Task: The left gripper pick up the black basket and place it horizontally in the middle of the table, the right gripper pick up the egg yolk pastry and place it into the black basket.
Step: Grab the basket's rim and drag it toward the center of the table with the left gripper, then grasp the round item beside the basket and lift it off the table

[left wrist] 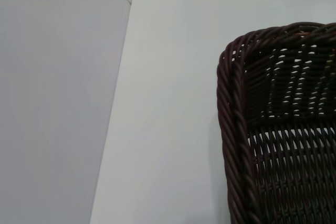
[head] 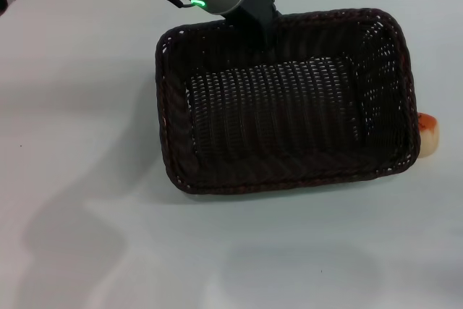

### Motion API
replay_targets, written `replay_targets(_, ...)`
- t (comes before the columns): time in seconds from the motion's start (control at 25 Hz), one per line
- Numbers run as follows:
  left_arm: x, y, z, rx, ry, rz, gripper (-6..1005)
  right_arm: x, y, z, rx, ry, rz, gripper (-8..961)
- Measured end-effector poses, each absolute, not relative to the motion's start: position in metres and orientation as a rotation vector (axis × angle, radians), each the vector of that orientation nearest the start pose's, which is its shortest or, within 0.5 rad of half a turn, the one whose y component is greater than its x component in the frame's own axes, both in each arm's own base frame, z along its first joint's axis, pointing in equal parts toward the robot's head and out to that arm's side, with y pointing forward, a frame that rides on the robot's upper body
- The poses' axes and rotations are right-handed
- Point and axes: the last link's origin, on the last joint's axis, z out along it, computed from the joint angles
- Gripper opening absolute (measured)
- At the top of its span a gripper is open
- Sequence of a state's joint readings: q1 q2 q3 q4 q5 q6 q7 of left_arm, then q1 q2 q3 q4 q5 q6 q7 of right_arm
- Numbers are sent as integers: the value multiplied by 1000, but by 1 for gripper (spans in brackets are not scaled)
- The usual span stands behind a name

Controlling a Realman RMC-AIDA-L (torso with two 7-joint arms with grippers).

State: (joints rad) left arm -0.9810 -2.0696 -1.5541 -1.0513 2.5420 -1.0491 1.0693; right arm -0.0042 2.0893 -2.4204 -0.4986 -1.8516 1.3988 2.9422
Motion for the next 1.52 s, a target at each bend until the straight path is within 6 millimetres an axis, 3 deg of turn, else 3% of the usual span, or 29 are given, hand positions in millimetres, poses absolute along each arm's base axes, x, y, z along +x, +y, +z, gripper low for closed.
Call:
replay_targets(0.68, -61, 436, -56, -2571, 303, 360, 201, 376, 198, 2, -1101, 635, 528, 631)
replay_targets(0.92, -55, 440, -49, -2490, 337, 269, 394, 376, 198, 2, -1102, 636, 526, 630)
replay_targets(1.12, -52, 450, -12, -2192, 290, -48, 556, 376, 198, 3, -1099, 636, 526, 631)
replay_targets(1.16, -55, 447, 6, -2049, 256, -180, 565, 377, 198, 3, -1098, 636, 524, 631)
replay_targets(1.24, -56, 444, 14, -1987, 247, -236, 582, 377, 197, 3, -1098, 636, 523, 631)
replay_targets(1.36, -76, 421, 44, -1687, 178, -497, 609, 377, 198, 3, -1099, 638, 522, 630)
replay_targets(1.4, -76, 421, 44, -1687, 178, -497, 617, 377, 198, 3, -1099, 638, 522, 630)
replay_targets(1.52, -103, 400, 59, -1509, 103, -661, 644, 377, 198, 3, -1099, 636, 526, 630)
